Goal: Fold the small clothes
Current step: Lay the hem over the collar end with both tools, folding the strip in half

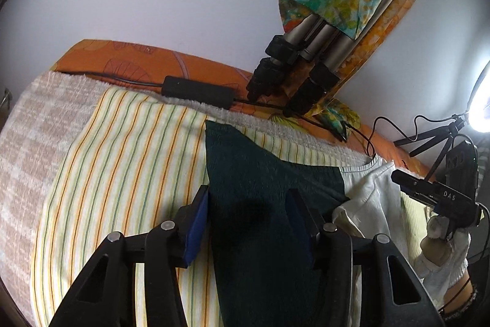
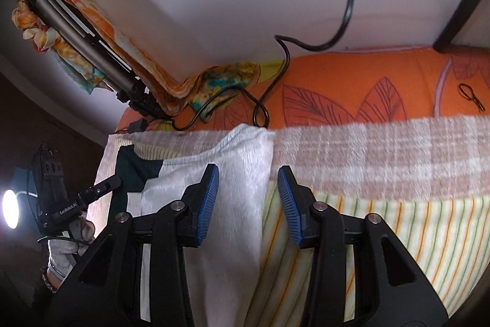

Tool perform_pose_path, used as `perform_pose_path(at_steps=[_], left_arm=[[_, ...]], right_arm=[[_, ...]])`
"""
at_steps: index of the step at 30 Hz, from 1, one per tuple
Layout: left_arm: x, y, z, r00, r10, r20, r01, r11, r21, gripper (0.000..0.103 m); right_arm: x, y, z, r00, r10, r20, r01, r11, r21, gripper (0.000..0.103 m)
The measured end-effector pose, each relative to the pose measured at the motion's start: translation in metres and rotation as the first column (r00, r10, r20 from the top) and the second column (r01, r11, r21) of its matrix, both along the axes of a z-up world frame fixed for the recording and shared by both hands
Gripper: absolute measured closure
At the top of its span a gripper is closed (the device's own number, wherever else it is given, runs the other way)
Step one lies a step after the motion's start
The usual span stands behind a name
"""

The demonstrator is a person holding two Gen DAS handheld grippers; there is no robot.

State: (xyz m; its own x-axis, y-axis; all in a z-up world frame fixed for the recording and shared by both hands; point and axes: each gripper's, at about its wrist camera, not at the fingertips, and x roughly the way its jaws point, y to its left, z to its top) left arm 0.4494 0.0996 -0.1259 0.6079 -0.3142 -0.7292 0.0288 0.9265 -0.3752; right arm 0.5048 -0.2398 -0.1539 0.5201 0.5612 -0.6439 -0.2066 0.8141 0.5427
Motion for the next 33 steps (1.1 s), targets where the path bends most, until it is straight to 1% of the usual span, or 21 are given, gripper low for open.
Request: perform_pose_path(at_steps=[1,2,3,4,6,7,10,13,18,22,24,30,33], left_arm=[[0.002,-0.001,-0.001,1.000,-0.003,0.004,0.003,1.000,0.003,0.068],[0.004,-0.001,-0.001,1.000,-0.007,0.005,0.007,1.000,0.003,0.073],[0.005,-0.001,-0.003,1.000,-0.012,0.006,0.012,1.000,-0.003,0.080],[0.007,-0.001,-0.004,1.000,-0.017,0.011,0.017,1.000,-0.014,0.089],[0.008,0.000,-0.005,1.000,-0.023,0.014,0.024,0.999,-0.029,0.100],[0.007,0.000,-0.005,0.999,-0.024,0.022,0.025,0.999,-0.034,0.102],[0.000,-0.003,0.003,0.997,-0.035,0.063,0.037,0.999,-0.028,0.103],[-0.007,-0.005,0.013,0.995,-0.044,0.089,0.048,0.998,-0.039,0.103],[-0.028,-0.011,0.035,0.988,-0.077,0.135,0.081,0.996,-0.028,0.103],[-0.050,-0.013,0.052,0.983,-0.087,0.159,0.093,0.995,-0.030,0.103],[-0.061,-0.014,0.058,0.981,-0.094,0.167,0.099,0.995,-0.017,0.103],[-0.105,-0.025,0.078,0.972,-0.127,0.200,0.128,0.992,0.009,0.103],[-0.134,-0.026,0.089,0.968,-0.139,0.210,0.137,0.990,0.022,0.103]], right_arm=[[0.001,0.002,0.000,1.000,0.004,0.004,-0.004,1.000,-0.004,0.066],[0.003,0.005,0.000,1.000,0.012,0.008,-0.012,1.000,-0.004,0.080],[0.004,0.008,-0.001,1.000,0.024,0.005,-0.024,1.000,-0.008,0.089],[0.005,0.011,-0.002,0.999,0.032,-0.007,-0.032,0.999,-0.026,0.095],[0.004,0.015,0.000,1.000,0.028,0.004,-0.027,0.998,-0.055,0.097],[0.003,0.015,0.001,1.000,0.027,0.010,-0.026,0.998,-0.056,0.098],[-0.002,0.011,0.011,0.999,0.019,0.027,-0.018,0.999,-0.043,0.099],[-0.008,0.007,0.023,0.998,0.020,0.056,-0.019,1.000,-0.024,0.099],[-0.028,0.002,0.047,0.994,0.030,0.104,-0.031,0.999,0.007,0.099],[-0.051,-0.006,0.066,0.990,0.037,0.135,-0.041,0.999,0.027,0.099],[-0.065,-0.007,0.074,0.989,0.039,0.142,-0.044,0.999,0.031,0.099],[-0.116,-0.013,0.099,0.984,0.049,0.174,-0.057,0.997,0.043,0.100],[-0.144,-0.013,0.107,0.981,0.058,0.184,-0.066,0.997,0.037,0.099]])
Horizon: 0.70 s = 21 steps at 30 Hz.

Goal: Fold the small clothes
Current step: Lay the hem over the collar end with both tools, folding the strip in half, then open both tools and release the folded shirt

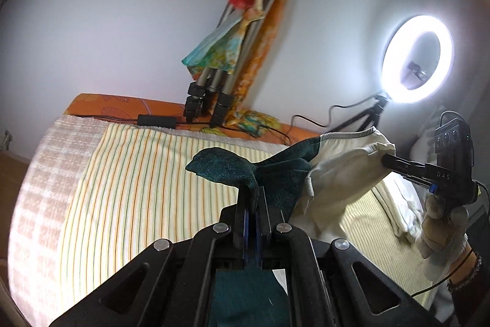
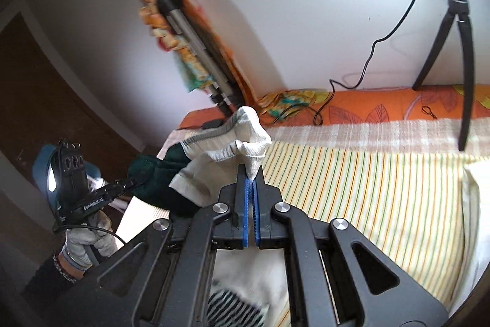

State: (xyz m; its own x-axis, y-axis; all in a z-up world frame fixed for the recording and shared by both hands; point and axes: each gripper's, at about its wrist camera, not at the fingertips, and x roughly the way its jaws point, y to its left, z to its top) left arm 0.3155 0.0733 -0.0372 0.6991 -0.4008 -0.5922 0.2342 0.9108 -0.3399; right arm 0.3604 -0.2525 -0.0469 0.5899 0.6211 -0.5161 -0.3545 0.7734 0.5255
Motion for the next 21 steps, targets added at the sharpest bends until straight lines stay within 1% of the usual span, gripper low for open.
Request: perform_pose_path(at_steps=[4,7,10,13,16,18,21], left_arm=[[-0.038,-0.003,0.004,1.000,-0.019,0.007,0.019,0.999,0.029,0.103],[-0.070,-0.006,0.001,0.999,-0.042,0.004,0.042,0.997,0.072,0.103],[-0.095,-0.006,-0.007,0.999,-0.052,-0.010,0.053,0.995,0.084,0.103],[-0.121,-0.006,-0.020,0.998,-0.061,-0.024,0.063,0.993,0.101,0.103],[-0.144,-0.009,-0.034,0.997,-0.071,-0.042,0.076,0.988,0.131,0.102],[-0.157,-0.010,-0.043,0.996,-0.074,-0.055,0.082,0.984,0.160,0.102],[-0.176,-0.011,-0.051,0.995,-0.082,-0.064,0.093,0.976,0.197,0.100]], right_arm=[[-0.046,0.003,0.006,1.000,0.021,0.012,-0.020,1.000,-0.023,0.099],[-0.078,0.006,0.003,0.999,0.031,0.012,-0.030,0.998,-0.046,0.100],[-0.109,0.008,-0.005,0.999,0.036,0.002,-0.036,0.997,-0.073,0.099],[-0.138,0.008,-0.017,0.999,0.037,-0.009,-0.038,0.996,-0.080,0.099],[-0.165,0.011,-0.030,0.999,0.044,-0.021,-0.046,0.995,-0.092,0.099],[-0.181,0.016,-0.040,0.999,0.044,-0.023,-0.047,0.988,-0.144,0.099],[-0.199,0.019,-0.051,0.998,0.045,-0.034,-0.051,0.983,-0.179,0.099]])
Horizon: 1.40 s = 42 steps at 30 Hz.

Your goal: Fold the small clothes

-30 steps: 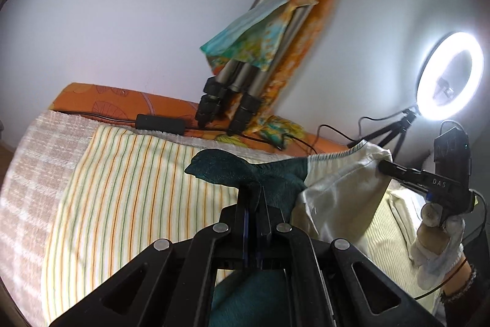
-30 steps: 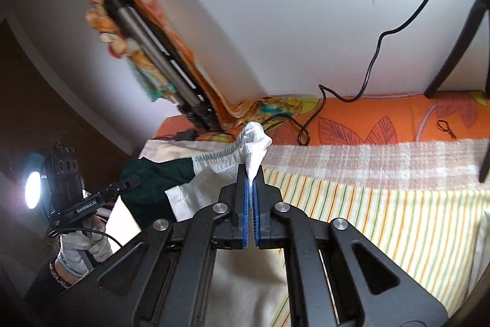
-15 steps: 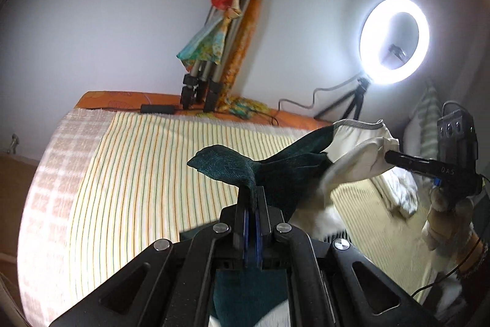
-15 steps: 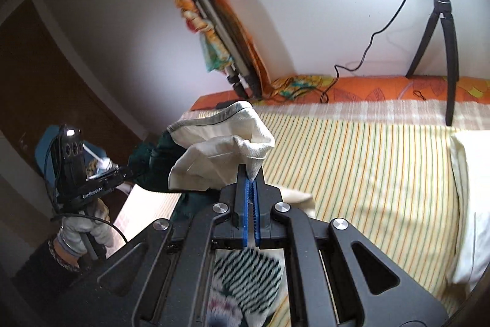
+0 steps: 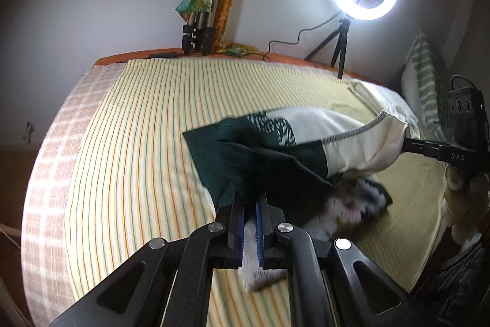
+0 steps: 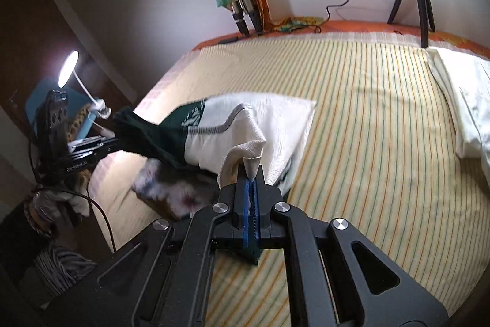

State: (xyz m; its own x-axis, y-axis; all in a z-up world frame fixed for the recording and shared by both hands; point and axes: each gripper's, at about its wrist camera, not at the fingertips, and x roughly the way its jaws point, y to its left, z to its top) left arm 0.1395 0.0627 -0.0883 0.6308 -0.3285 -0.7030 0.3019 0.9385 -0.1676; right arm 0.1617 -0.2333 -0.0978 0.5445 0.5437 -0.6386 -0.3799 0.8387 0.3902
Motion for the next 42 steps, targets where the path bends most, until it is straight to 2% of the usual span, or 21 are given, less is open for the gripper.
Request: perform_pose_path(at_steps=[3,6,9,10,12,14,16,17,19,22,23,26,28,29,30,31,33,34,38,42], left_arm=[[-0.019,-0.003,-0.003,0.999,-0.032,0.000,0.032,0.998,0.050,0.093],[-0.040,-0.001,-0.002,0.998,-0.061,0.013,0.059,0.993,0.100,0.089],[-0.054,0.011,0.001,0.999,-0.048,0.013,0.046,0.995,0.087,0.085],[-0.059,0.016,0.002,0.999,-0.038,0.013,0.037,0.996,0.078,0.084],[-0.063,0.023,0.004,1.000,-0.028,0.013,0.027,0.997,0.069,0.082],[-0.065,0.029,0.005,1.000,-0.012,0.012,0.012,0.998,0.062,0.080],[-0.063,0.035,0.004,1.000,0.012,-0.008,-0.012,1.000,0.025,0.073],[-0.061,0.038,0.002,0.999,0.025,-0.025,-0.025,1.000,-0.001,0.071],[-0.055,0.041,-0.001,0.997,0.047,-0.067,-0.051,0.997,-0.056,0.061],[-0.046,0.043,-0.011,0.989,0.069,-0.132,-0.087,0.987,-0.134,0.057],[-0.042,0.043,-0.017,0.984,0.072,-0.162,-0.097,0.983,-0.155,0.056],[-0.036,0.041,-0.031,0.971,0.081,-0.225,-0.124,0.975,-0.186,0.056],[-0.033,0.039,-0.041,0.961,0.076,-0.267,-0.135,0.969,-0.208,0.066],[-0.031,0.037,-0.046,0.955,0.071,-0.287,-0.137,0.966,-0.218,0.073],[-0.029,0.036,-0.049,0.952,0.068,-0.299,-0.138,0.965,-0.221,0.086],[-0.028,0.035,-0.050,0.951,0.063,-0.304,-0.136,0.964,-0.228,0.095],[-0.028,0.031,-0.048,0.954,0.072,-0.292,-0.138,0.967,-0.213,0.100],[-0.029,0.030,-0.042,0.959,0.076,-0.273,-0.135,0.970,-0.204,0.102],[-0.034,0.036,-0.025,0.970,0.102,-0.222,-0.144,0.972,-0.184,0.102],[-0.039,0.028,-0.036,0.971,0.082,-0.223,-0.105,0.990,-0.095,0.100]], right_arm=[[-0.021,0.000,-0.003,0.999,-0.002,0.032,0.004,0.998,-0.061,0.099],[-0.037,-0.004,-0.004,0.999,0.026,0.037,-0.023,0.996,-0.083,0.099],[-0.057,-0.010,0.000,0.997,0.041,0.062,-0.034,0.994,-0.105,0.099],[-0.063,-0.011,0.003,0.996,0.049,0.075,-0.039,0.992,-0.123,0.096],[-0.073,-0.010,0.006,0.993,0.060,0.104,-0.041,0.983,-0.181,0.083],[-0.081,-0.011,0.010,0.989,0.065,0.135,-0.035,0.977,-0.210,0.048],[-0.080,-0.011,0.013,0.986,0.068,0.154,-0.035,0.978,-0.206,0.034],[-0.079,-0.013,0.013,0.987,0.064,0.144,-0.037,0.982,-0.185,0.034],[-0.070,-0.018,0.008,0.995,0.042,0.089,-0.031,0.992,-0.125,0.034],[-0.053,-0.028,-0.009,0.999,-0.046,-0.020,0.044,0.995,-0.086,0.036],[-0.048,-0.031,-0.015,0.996,-0.067,-0.058,0.063,0.995,-0.071,0.040],[-0.035,-0.039,-0.040,0.978,-0.105,-0.181,0.102,0.995,-0.025,0.043],[-0.033,-0.039,-0.052,0.970,-0.106,-0.221,0.103,0.994,-0.023,0.044],[-0.032,-0.038,-0.059,0.965,-0.103,-0.240,0.101,0.995,-0.021,0.050],[-0.032,-0.037,-0.065,0.961,-0.099,-0.259,0.100,0.995,-0.011,0.054],[-0.031,-0.036,-0.070,0.956,-0.090,-0.279,0.097,0.995,0.012,0.064],[-0.029,-0.034,-0.073,0.950,-0.071,-0.304,0.098,0.993,0.072,0.091],[-0.028,-0.033,-0.075,0.944,-0.049,-0.326,0.094,0.988,0.122,0.096],[-0.036,-0.031,-0.062,0.950,-0.030,-0.310,0.092,0.977,0.190,0.097],[-0.035,-0.028,-0.060,0.955,-0.078,-0.288,0.100,0.993,0.062,0.097]])
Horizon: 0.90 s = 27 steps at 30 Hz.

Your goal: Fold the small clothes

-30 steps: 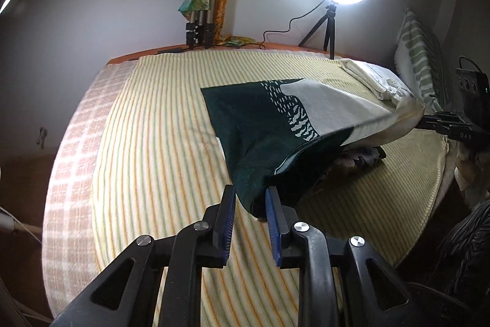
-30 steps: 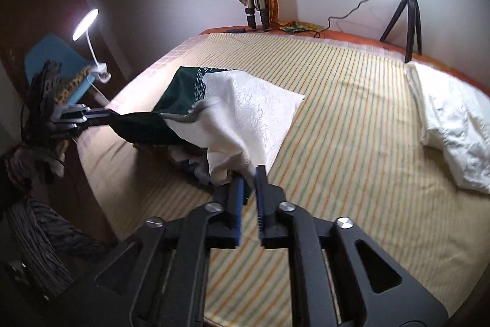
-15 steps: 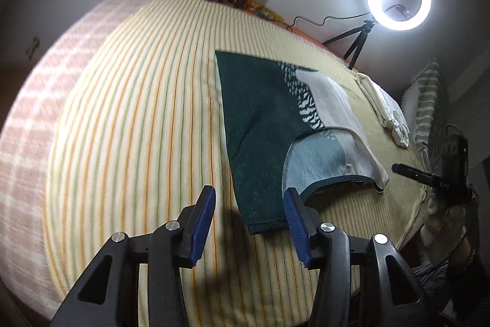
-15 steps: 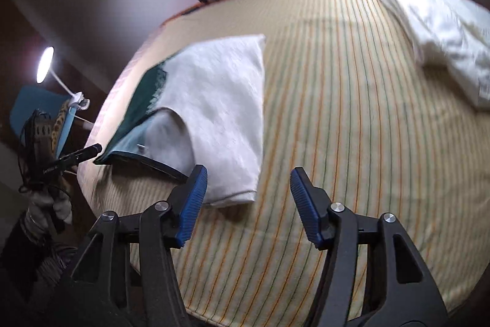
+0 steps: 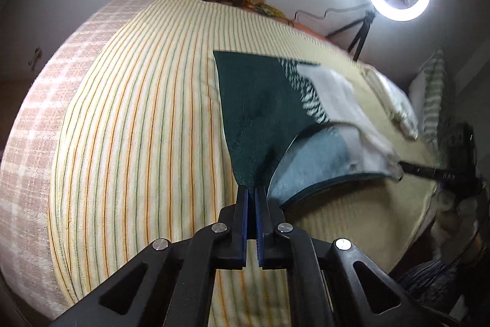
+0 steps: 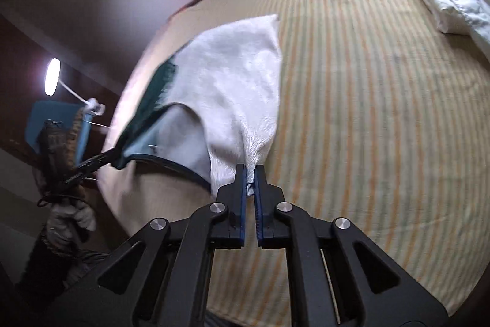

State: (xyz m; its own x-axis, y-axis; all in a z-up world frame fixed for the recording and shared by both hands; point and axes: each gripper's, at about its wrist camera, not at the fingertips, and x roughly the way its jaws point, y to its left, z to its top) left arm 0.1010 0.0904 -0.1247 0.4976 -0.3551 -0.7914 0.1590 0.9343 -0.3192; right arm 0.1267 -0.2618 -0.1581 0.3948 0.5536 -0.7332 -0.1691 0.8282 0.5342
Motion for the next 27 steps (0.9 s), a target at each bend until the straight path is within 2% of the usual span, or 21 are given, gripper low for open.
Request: perform_pose_path(at_steps=[2,4,5,8,12,16,19,21,24,27], left_arm=[[0.000,-0.007,-0.007,1.000,-0.013,-0.020,0.014,0.999,0.048,0.094],[-0.003,-0.008,-0.003,1.000,-0.017,-0.003,0.018,0.995,0.099,0.079],[-0.004,-0.007,0.001,1.000,-0.019,0.013,0.017,0.994,0.107,0.078],[-0.006,-0.008,0.029,0.995,-0.015,0.101,0.003,0.993,0.114,0.070],[0.008,-0.020,0.053,0.986,-0.014,0.169,0.000,0.997,0.082,0.064],[0.031,-0.042,0.059,0.983,-0.010,0.184,0.004,0.999,0.035,0.063],[0.048,-0.059,0.057,0.982,-0.015,0.188,0.009,0.999,0.031,0.063],[0.062,-0.069,0.054,0.981,-0.020,0.192,0.014,0.999,0.035,0.064],[0.082,-0.080,0.047,0.983,-0.019,0.180,0.014,0.999,0.031,0.064],[0.102,-0.090,0.040,0.984,-0.028,0.174,0.022,0.999,0.036,0.064]], right_arm=[[0.000,0.002,-0.005,1.000,0.012,-0.012,-0.013,0.999,-0.048,0.096],[-0.003,0.006,-0.001,0.999,0.046,-0.003,-0.046,0.994,-0.099,0.094],[-0.004,0.008,0.004,0.997,0.070,0.009,-0.069,0.991,-0.111,0.088],[-0.005,0.006,0.030,0.990,0.076,0.116,-0.060,0.988,-0.141,0.080],[0.012,-0.001,0.057,0.978,0.027,0.208,-0.019,0.999,-0.043,0.080],[0.038,0.014,0.071,0.959,-0.008,0.283,0.000,1.000,0.030,0.080],[0.061,0.036,0.070,0.957,0.006,0.291,-0.015,0.999,0.028,0.093],[0.077,0.052,0.065,0.959,0.027,0.281,-0.039,0.999,0.037,0.093],[0.099,0.080,0.062,0.957,0.077,0.280,-0.084,0.996,0.012,0.093],[0.116,0.109,0.053,0.953,0.139,0.268,-0.130,0.990,-0.052,0.093]])
